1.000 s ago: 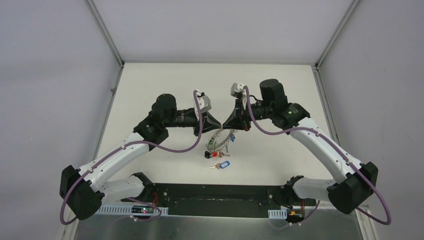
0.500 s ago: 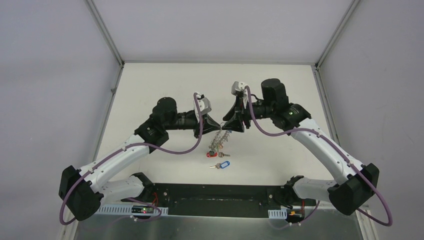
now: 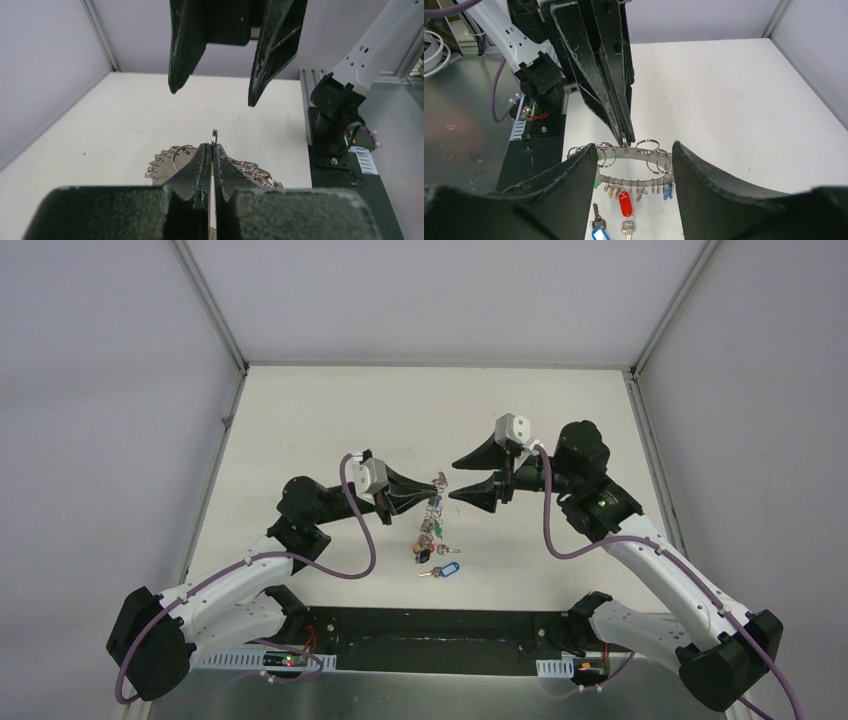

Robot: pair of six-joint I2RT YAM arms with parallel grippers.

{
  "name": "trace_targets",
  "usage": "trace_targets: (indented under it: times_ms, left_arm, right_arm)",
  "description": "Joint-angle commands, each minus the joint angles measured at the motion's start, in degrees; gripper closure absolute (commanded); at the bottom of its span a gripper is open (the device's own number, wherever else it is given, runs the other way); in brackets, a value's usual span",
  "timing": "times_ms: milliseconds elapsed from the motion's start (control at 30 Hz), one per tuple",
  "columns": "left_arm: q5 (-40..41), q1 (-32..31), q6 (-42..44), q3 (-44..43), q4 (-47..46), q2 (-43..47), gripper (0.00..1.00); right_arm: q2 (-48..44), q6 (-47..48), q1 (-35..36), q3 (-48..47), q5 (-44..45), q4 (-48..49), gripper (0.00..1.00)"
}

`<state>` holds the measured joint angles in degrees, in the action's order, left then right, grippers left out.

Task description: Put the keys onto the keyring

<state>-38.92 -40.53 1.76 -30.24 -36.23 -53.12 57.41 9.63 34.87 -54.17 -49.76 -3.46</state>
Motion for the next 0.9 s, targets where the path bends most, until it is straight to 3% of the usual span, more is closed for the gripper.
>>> trace_targets:
  times_ms: [0,167,400,633,867]
  left_arm:
    - [0.0,-0.2,-2.9,1.2,-20.5,1.1,1.00]
    - [0.0,-0.2,-4.8,2.1,-26.0,0.1,1.00]
    - [-1.3,-0.2,-6.2,1.5,-26.5,-0.9,1.00]
    - [-1.3,-0.2,-6.8,1.0,-26.1,-1.1,1.00]
    - [-1.2,-0.2,-7.1,0.8,-26.1,-1.3,1.00]
  right_arm:
    - [-2.2,-2.3,0.4,2.4,-2.7,12.3,0.43]
    - [-1.7,-2.8,0.4,2.4,-4.4,14.1,0.50]
    - [0.1,-4.5,0.4,2.0,-7.0,16.8,0.56]
    - [3.0,-9.1,0.6,0.9,-12.4,21.9,0.76]
    - [5.0,-10.1,0.9,-0.1,-12.8,22.0,0.79]
